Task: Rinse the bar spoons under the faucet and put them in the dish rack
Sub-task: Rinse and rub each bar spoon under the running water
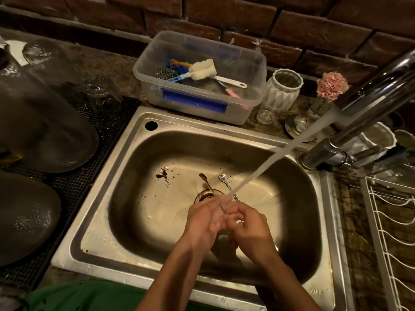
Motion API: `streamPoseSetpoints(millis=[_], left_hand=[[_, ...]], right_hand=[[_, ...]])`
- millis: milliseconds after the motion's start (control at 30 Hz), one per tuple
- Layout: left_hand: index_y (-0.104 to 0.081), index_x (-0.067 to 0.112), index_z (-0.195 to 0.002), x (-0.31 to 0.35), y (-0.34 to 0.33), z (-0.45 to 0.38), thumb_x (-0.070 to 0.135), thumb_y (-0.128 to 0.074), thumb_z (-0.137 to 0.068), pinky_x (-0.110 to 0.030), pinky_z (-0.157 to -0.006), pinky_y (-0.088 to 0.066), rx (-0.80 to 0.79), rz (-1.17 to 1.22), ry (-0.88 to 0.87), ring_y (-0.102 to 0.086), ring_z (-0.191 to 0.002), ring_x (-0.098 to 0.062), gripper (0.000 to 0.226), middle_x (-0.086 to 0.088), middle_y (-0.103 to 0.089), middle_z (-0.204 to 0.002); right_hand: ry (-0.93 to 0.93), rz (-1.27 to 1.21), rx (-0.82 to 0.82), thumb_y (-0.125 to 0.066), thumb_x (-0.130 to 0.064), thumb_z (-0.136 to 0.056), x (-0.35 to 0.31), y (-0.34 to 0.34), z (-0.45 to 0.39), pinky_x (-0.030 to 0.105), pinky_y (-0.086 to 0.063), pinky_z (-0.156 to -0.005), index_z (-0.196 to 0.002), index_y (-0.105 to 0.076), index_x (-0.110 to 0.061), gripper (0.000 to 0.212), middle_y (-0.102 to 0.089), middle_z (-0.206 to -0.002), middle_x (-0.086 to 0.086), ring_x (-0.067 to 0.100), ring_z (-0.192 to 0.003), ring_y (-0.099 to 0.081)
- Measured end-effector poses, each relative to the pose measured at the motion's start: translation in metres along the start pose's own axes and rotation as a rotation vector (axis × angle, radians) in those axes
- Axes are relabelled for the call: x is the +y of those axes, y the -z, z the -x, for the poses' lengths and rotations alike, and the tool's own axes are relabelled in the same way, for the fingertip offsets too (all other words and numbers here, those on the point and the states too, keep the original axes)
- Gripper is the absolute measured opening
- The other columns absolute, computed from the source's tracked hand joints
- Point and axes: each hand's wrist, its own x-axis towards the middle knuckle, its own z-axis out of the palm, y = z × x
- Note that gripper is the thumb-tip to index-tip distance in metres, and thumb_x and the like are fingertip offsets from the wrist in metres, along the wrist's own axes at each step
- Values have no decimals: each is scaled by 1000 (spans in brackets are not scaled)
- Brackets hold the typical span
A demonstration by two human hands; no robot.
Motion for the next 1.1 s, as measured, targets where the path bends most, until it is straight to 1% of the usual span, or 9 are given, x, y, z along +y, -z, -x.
streamPoseSetpoints(millis=[33, 100, 233, 333, 433, 633, 767, 867, 1100], left_hand=[[-67, -12, -112, -1, 0, 0, 8, -49, -101, -58, -102, -44, 8, 14, 0, -72, -98, -40, 29, -26, -75, -101], [-68, -11, -108, -1, -2, 1, 6, -53, -98, -60, -107, -38, 9, 48, 9, -76, -88, -33, 25, -27, -75, -100], [-66, -16, -106, 1, -7, 5, -1, -63, -85, -54, -77, -61, -28, 137, 41, -77, -82, -32, 26, -34, -71, -105], [-62, -19, -111, 1, -5, 3, -2, -56, -94, -39, -75, -63, -20, 214, 47, -75, -91, -33, 25, -36, -67, -112], [-58, -19, -116, 0, -3, 3, -3, -50, -98, -38, -77, -63, -38, 243, 57, -72, -102, -37, 26, -36, -65, -118], [-62, -19, -105, -1, -5, 6, -1, -45, -101, -41, -87, -58, -54, 259, 65, -69, -104, -39, 25, -38, -64, -117], [-60, -20, -110, 0, -5, 8, 0, -45, -101, -41, -88, -58, -58, 272, 49, -72, -100, -37, 26, -37, -66, -114], [-60, -18, -110, 1, -5, 10, -1, -47, -100, -42, -88, -60, -71, 280, 45, -74, -97, -37, 23, -35, -69, -111], [-60, -14, -108, 2, -10, 15, -2, -45, -101, -42, -79, -63, -119, 327, 51, -75, -91, -36, 21, -35, -69, -109]], right_hand=[[13, 28, -7, -67, -23, -87, 1, 2, 2, 27, -58, -57, -85, -68, -27, 4, -75, -74, -8, 5, -64, -70], [22, 59, -20, -67, -25, -87, 0, 6, 7, 32, -60, -64, -85, -68, -28, 4, -76, -76, -10, 4, -68, -70], [-6, 108, -43, -66, -31, -89, 1, 11, 15, 42, -61, -73, -90, -66, -32, 1, -76, -83, -7, 10, -81, -70], [-47, 123, -52, -64, -29, -91, 3, 14, 22, 45, -58, -85, -94, -66, -31, 4, -76, -87, -6, 14, -97, -67], [-48, 133, -35, -63, -27, -93, 4, 18, 30, 40, -60, -83, -93, -65, -32, 6, -75, -90, -7, 1, -88, -70], [57, 250, -2, -63, -25, -93, 4, 26, 48, 35, -59, -81, -94, -65, -32, 7, -76, -88, -7, 10, -91, -70], [145, 339, 45, -68, -22, -91, 2, 32, 60, 29, -60, -75, -102, -70, -24, 11, -79, -89, -7, 1, -79, -72], [111, 372, 57, -69, -26, -90, -3, 36, 69, 27, -59, -77, -103, -71, -27, 13, -78, -93, -12, 3, -73, -72], [9, 475, -3, -60, -25, -95, -13, 44, 84, 27, -54, -89, -124, -64, -36, 31, -77, -108, -11, 16, -90, -73]])
